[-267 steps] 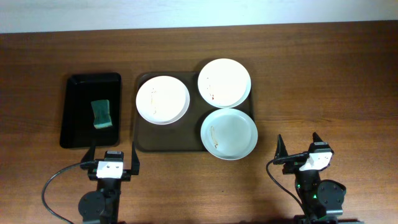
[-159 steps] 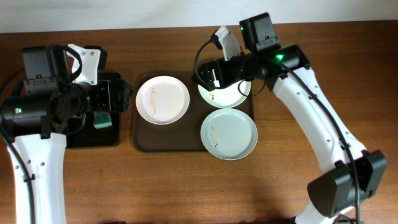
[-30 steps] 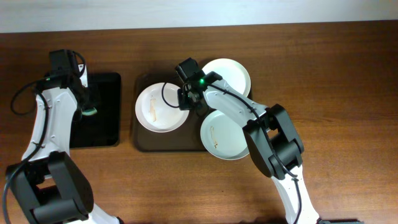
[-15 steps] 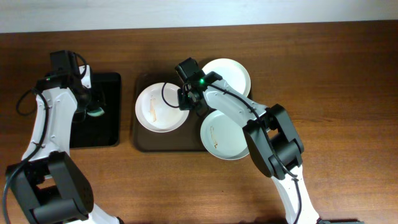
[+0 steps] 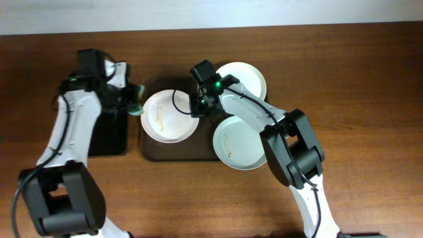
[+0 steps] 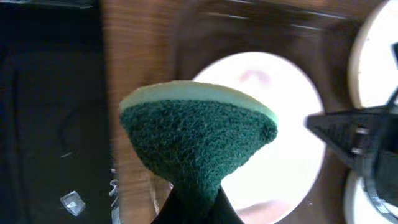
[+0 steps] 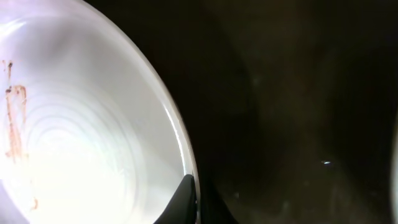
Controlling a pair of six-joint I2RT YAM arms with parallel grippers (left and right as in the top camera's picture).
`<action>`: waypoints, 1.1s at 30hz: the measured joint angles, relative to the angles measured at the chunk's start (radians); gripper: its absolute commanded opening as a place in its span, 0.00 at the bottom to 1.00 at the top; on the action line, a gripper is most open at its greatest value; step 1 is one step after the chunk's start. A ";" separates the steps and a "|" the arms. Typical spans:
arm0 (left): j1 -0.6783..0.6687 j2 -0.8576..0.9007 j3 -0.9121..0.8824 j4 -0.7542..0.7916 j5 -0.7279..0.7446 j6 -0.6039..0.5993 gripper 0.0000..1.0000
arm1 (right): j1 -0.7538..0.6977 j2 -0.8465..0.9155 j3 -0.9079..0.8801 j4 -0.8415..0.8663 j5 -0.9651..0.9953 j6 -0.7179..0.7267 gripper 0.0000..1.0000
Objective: Clean dirty plates on tray and stack at the side
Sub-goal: 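Scrub the pink plate with the sponge in the left gripper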
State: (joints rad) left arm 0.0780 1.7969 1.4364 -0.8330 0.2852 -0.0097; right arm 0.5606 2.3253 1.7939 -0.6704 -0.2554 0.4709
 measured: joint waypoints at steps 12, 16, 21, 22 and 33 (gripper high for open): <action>-0.206 0.144 0.000 0.085 -0.145 -0.172 0.01 | -0.043 0.008 -0.012 -0.006 -0.159 -0.007 0.04; -0.241 0.209 0.000 0.123 -0.177 -0.193 0.01 | -0.043 0.008 -0.012 -0.005 -0.161 -0.008 0.04; -0.245 0.262 0.000 0.130 -0.222 -0.197 0.01 | -0.043 0.008 -0.012 -0.002 -0.162 -0.008 0.04; -0.247 0.262 0.001 0.132 -0.239 -0.197 0.01 | -0.043 0.009 -0.012 -0.002 -0.162 -0.008 0.04; -0.256 0.298 0.017 0.167 -0.472 -0.197 0.01 | -0.049 0.009 -0.012 0.005 -0.162 -0.011 0.04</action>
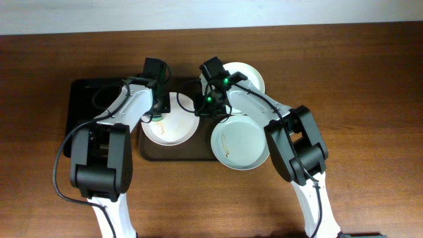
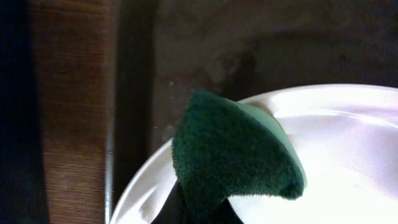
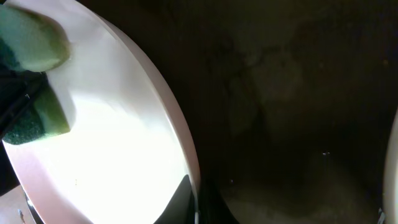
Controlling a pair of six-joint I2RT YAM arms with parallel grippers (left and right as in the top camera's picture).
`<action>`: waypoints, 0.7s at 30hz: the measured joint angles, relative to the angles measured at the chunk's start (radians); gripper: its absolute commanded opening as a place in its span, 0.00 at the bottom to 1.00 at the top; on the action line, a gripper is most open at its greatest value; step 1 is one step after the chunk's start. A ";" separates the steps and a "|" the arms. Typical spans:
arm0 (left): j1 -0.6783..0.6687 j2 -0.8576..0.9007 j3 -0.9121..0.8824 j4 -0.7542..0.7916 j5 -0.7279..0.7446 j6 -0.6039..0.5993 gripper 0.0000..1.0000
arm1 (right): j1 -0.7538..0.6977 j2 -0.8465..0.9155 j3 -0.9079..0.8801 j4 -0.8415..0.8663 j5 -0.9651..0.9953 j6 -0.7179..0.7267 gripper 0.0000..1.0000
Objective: Clean dirty plates on tray and stack at the side
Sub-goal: 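Scrub the pink plate with the sponge in the left gripper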
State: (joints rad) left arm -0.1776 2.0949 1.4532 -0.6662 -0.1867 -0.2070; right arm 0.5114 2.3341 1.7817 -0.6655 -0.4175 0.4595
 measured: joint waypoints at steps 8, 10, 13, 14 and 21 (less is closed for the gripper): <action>0.000 0.002 0.025 -0.211 0.182 0.080 0.01 | 0.000 0.000 0.000 -0.004 0.000 -0.005 0.04; -0.006 0.002 0.025 -0.248 0.285 0.150 0.01 | 0.000 0.000 0.000 -0.006 0.001 -0.009 0.04; -0.017 0.002 0.024 -0.245 0.346 0.208 0.01 | 0.000 0.000 0.000 -0.006 0.001 -0.011 0.04; -0.021 0.002 0.023 -0.238 0.354 0.218 0.01 | 0.000 0.000 0.000 -0.006 0.001 -0.012 0.04; -0.048 0.002 0.017 -0.117 0.206 0.099 0.01 | -0.003 0.000 0.000 0.004 0.008 -0.002 0.04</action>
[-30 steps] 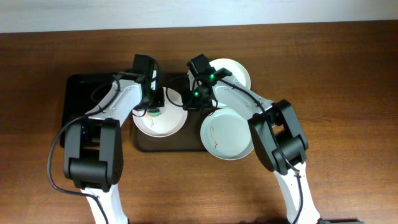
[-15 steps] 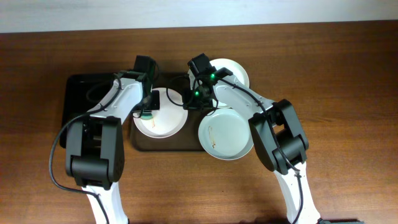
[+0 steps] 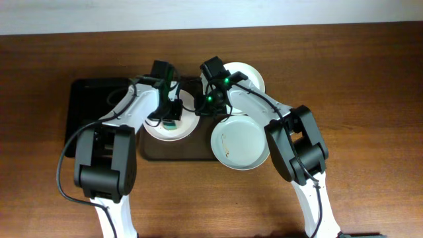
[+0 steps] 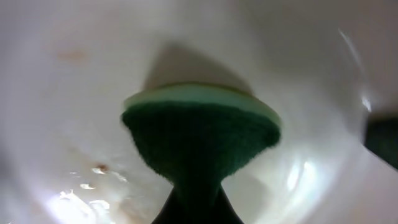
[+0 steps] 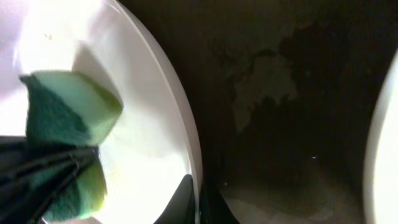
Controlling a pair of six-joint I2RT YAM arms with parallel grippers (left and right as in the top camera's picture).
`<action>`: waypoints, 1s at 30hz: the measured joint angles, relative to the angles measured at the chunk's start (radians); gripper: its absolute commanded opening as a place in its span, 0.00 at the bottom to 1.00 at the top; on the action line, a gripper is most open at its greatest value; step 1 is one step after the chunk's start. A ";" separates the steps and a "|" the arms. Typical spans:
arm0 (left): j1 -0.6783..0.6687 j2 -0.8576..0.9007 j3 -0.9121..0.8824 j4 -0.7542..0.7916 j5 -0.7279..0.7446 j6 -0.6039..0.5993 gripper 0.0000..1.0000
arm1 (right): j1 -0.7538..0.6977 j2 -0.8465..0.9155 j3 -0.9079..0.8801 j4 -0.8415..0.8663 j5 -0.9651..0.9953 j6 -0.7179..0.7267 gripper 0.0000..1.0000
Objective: Clean dirty plates on tray and stack at the side
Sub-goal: 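Scrub the pink plate with the sponge in the left gripper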
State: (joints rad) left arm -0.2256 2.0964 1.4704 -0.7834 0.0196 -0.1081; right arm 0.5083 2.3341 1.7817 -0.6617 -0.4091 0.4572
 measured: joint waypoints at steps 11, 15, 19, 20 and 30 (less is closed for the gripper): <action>-0.006 0.002 0.000 -0.203 -0.282 -0.206 0.01 | 0.001 0.000 0.000 -0.004 -0.009 0.006 0.04; 0.003 0.002 -0.001 -0.159 -0.229 -0.115 0.01 | 0.002 0.000 0.000 -0.004 -0.007 0.006 0.04; 0.011 -0.002 -0.001 0.045 -0.084 0.004 0.01 | 0.001 0.000 0.000 -0.004 -0.007 0.006 0.04; 0.010 0.001 -0.005 0.095 -0.051 0.026 0.01 | 0.001 0.000 0.000 -0.004 -0.007 0.007 0.04; -0.002 0.019 0.004 0.135 -0.090 -0.005 0.01 | 0.002 0.000 0.000 -0.005 -0.008 0.005 0.04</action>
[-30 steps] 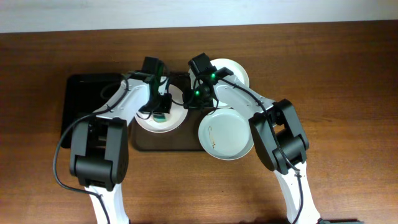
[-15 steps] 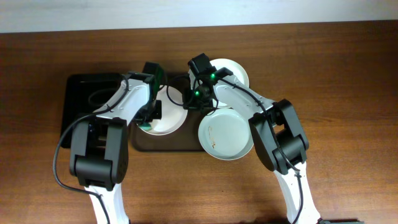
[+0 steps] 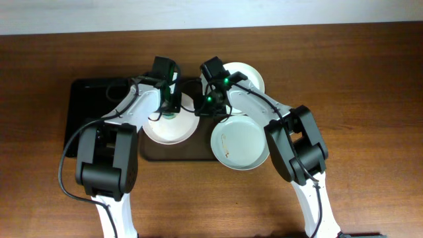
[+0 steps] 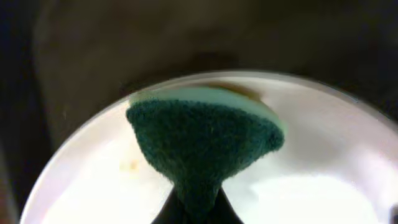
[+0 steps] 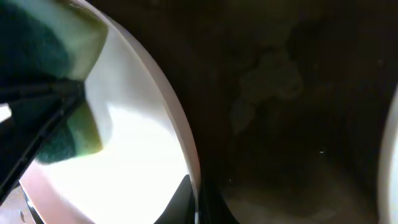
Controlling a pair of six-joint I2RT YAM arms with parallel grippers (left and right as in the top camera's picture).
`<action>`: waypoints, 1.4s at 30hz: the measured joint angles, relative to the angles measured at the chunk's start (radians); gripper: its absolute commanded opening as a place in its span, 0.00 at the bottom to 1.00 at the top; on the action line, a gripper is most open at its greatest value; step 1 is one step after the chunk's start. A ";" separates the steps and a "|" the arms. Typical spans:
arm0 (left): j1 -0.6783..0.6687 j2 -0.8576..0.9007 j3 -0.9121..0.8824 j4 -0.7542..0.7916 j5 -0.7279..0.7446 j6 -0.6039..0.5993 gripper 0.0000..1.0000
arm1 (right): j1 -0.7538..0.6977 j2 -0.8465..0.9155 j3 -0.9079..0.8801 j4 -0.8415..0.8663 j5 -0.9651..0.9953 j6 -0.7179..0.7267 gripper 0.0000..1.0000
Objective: Clean dirty plates on tray and stack at the side
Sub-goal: 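Scrub the pink plate with the sponge in the left gripper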
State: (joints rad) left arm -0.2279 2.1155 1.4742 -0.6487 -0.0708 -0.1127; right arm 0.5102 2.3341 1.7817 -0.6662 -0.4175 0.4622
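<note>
A white plate point(image 3: 166, 131) lies on the left half of the dark brown tray point(image 3: 173, 153). My left gripper point(image 3: 169, 110) is shut on a green sponge point(image 4: 205, 140) that rests on the plate's far part; a faint stain point(image 4: 129, 165) shows beside it. My right gripper point(image 3: 201, 109) is shut on the plate's right rim point(image 5: 184, 149), with the sponge point(image 5: 43, 43) at its upper left. A second white plate point(image 3: 239, 143) with brown streaks lies at the tray's right. A third white plate point(image 3: 248, 75) sits behind it.
A black mat point(image 3: 94, 116) lies on the wooden table point(image 3: 357, 119) left of the tray. Both arms cross over the tray's back edge.
My left gripper has moved the sponge from the plate's middle towards its far rim. My right gripper keeps its hold on the plate's right rim.
First my left gripper held the sponge off the plate's left edge, above the table, with brown streaks on the plate. Then the sponge lay on the plate's left rim, then at its middle, and now by its far rim. My right gripper held the rim throughout.
</note>
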 measured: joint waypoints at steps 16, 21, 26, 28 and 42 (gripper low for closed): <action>0.001 0.035 0.093 -0.311 -0.159 -0.124 0.01 | 0.001 0.000 -0.001 0.000 -0.003 -0.002 0.04; 0.001 0.060 0.110 -0.093 -0.105 -0.182 0.01 | 0.001 0.000 -0.001 0.001 -0.002 -0.002 0.04; 0.014 0.084 0.148 -0.100 0.040 -0.168 0.01 | 0.000 0.000 -0.001 0.000 0.002 0.006 0.04; 0.017 0.085 0.160 -0.196 0.098 -0.138 0.01 | 0.000 0.000 -0.001 -0.003 0.000 0.005 0.04; -0.014 0.088 0.163 -0.454 -0.154 -0.120 0.01 | 0.005 0.001 -0.001 -0.010 -0.014 -0.018 0.04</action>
State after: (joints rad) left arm -0.2420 2.2036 1.6367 -1.1023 -0.2249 -0.2325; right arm 0.5148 2.3348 1.7809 -0.6758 -0.4320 0.4442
